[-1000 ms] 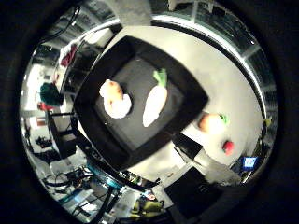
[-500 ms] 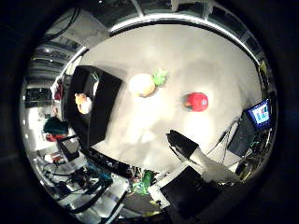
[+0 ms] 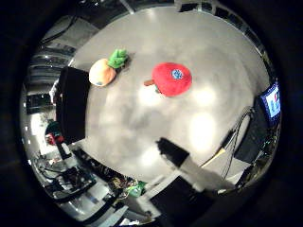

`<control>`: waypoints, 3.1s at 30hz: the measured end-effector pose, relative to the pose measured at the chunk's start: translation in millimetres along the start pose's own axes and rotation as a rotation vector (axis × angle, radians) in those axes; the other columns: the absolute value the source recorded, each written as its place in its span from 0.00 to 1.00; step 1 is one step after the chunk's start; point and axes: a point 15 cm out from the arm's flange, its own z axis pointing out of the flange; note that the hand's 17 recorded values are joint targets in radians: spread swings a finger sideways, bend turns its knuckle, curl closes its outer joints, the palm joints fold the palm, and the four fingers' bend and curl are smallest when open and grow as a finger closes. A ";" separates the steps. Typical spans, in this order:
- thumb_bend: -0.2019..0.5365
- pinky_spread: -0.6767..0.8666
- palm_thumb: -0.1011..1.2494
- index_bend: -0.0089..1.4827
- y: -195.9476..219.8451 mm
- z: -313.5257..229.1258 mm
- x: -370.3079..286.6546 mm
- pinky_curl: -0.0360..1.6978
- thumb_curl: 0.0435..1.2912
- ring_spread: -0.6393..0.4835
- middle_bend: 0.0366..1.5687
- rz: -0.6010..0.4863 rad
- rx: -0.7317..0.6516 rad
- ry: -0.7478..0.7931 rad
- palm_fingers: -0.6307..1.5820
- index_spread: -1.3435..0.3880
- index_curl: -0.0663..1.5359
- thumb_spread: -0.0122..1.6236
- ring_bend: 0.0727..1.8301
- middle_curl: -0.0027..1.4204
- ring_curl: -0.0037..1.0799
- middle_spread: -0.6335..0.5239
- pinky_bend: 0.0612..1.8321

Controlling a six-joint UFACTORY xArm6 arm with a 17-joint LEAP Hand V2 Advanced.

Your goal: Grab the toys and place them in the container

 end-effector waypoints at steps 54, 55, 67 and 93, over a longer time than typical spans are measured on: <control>0.24 0.17 0.42 0.22 -60.6 75.1 -48.2 0.19 0.21 0.30 0.39 -0.101 0.110 0.019 0.87 0.49 0.26 0.56 0.48 0.31 0.34 0.32 0.42; 0.24 0.13 0.42 0.27 -59.0 74.8 -46.4 0.20 0.21 0.30 0.44 -0.096 0.108 0.018 0.89 0.49 0.28 0.57 0.49 0.33 0.36 0.31 0.43; 0.25 0.23 0.49 0.68 -7.4 48.4 -21.4 0.33 0.22 0.39 0.72 -0.007 0.009 -0.057 0.90 0.62 0.44 0.59 0.68 0.42 0.48 0.42 0.65; 0.24 0.31 0.57 0.79 0.1 -210.4 -185.8 0.48 0.23 0.42 0.82 -0.121 0.202 -0.056 0.84 0.66 0.43 0.59 0.77 0.41 0.50 0.46 0.65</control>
